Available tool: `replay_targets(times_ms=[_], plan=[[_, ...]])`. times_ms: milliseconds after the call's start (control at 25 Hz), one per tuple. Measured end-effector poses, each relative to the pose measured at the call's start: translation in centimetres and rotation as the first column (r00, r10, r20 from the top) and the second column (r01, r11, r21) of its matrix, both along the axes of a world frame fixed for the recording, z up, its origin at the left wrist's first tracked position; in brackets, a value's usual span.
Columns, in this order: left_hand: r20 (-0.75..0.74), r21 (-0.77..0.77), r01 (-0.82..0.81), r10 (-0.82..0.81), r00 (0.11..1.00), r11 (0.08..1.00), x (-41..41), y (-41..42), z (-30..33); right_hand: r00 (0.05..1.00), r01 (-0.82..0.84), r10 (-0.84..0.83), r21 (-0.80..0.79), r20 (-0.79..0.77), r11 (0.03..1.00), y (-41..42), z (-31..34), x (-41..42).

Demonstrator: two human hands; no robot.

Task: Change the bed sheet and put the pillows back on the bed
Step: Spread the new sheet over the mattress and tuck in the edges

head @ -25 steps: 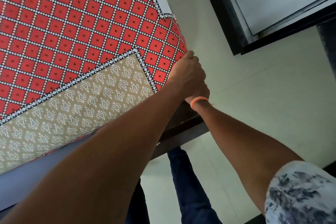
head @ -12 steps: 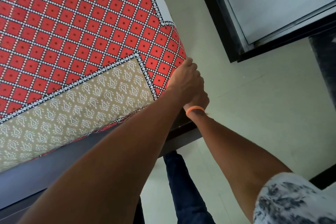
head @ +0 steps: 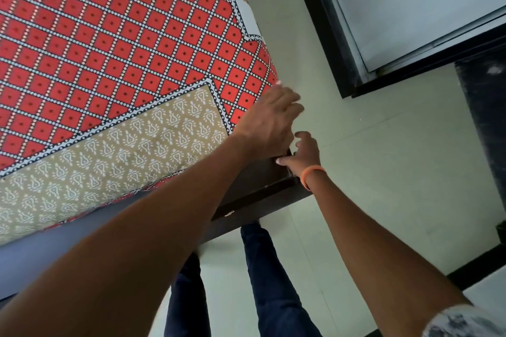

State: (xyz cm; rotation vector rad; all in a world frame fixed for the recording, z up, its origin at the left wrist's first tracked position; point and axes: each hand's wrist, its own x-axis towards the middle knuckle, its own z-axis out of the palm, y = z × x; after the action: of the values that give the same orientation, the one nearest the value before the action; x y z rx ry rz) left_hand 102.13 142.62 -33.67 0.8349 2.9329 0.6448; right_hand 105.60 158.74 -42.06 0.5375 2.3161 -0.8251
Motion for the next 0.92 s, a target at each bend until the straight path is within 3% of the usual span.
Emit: replay_targets(times_ms=[80, 160, 200, 280, 360, 440, 560, 680, 720, 800, 840, 920], plan=[[-0.089, 0.165, -0.27, 0.287, 0.954, 0.949, 2.2, -3.1, 0.6, 0.965, 0.21, -0.206, 0.006, -0.165, 0.978, 0.3, 2.8, 0.4], [-0.088, 0.119, -0.521, 0.532, 0.842, 0.845, 5.1, -7.3, 0.4, 0.881, 0.276, -0.237, 0.037, -0.411, 0.961, -1.0, 5.8, 0.2], [-0.038, 0.044, -0.625, 0.626, 0.779, 0.78, 6.7, -9.5, 0.2, 0.83, 0.229, -0.173, 0.041, -0.531, 0.972, -2.5, 7.2, -0.3], [0.122, -0.121, -0.743, 0.753, 0.647, 0.658, 10.3, -13.0, -0.1, 0.705, -0.023, 0.112, 0.136, -0.7, 0.991, -6.5, 9.1, -1.0], [0.167, -0.253, -0.717, 0.759, 0.629, 0.65, 13.4, -14.3, -0.2, 0.59, -0.33, 0.451, 0.31, -0.67, 0.892, -10.8, 9.6, -1.0], [0.177, -0.308, -0.653, 0.716, 0.675, 0.692, 16.5, -14.6, 0.0, 0.518, -0.566, 0.703, 0.42, -0.488, 0.709, -14.9, 9.4, 0.6], [0.275, -0.297, -0.571, 0.642, 0.716, 0.765, 19.9, -14.8, 0.8, 0.434, -0.709, 0.865, 0.498, -0.252, 0.5, -18.2, 8.8, 6.5], [0.434, -0.19, -0.565, 0.585, 0.685, 0.803, 23.5, -15.7, 2.6, 0.252, -0.829, 0.942, 0.453, -0.221, 0.328, -20.1, 9.4, 12.8], [0.491, -0.135, -0.621, 0.596, 0.635, 0.772, 24.5, -16.0, 3.3, 0.216, -0.851, 0.943, 0.424, -0.254, 0.309, -20.4, 9.8, 13.6], [0.524, -0.087, -0.792, 0.704, 0.479, 0.604, 28.3, -19.0, 5.1, 0.132, -0.865, 0.921, 0.412, -0.367, 0.288, -23.6, 11.1, 14.0], [0.502, -0.098, -0.845, 0.759, 0.414, 0.526, 30.4, -20.8, 5.7, 0.129, -0.851, 0.898, 0.418, -0.421, 0.318, -25.7, 11.7, 13.8], [0.44, -0.13, -0.909, 0.845, 0.304, 0.395, 34.4, -24.6, 6.6, 0.224, -0.821, 0.872, 0.397, -0.436, 0.41, -30.7, 12.7, 12.9]])
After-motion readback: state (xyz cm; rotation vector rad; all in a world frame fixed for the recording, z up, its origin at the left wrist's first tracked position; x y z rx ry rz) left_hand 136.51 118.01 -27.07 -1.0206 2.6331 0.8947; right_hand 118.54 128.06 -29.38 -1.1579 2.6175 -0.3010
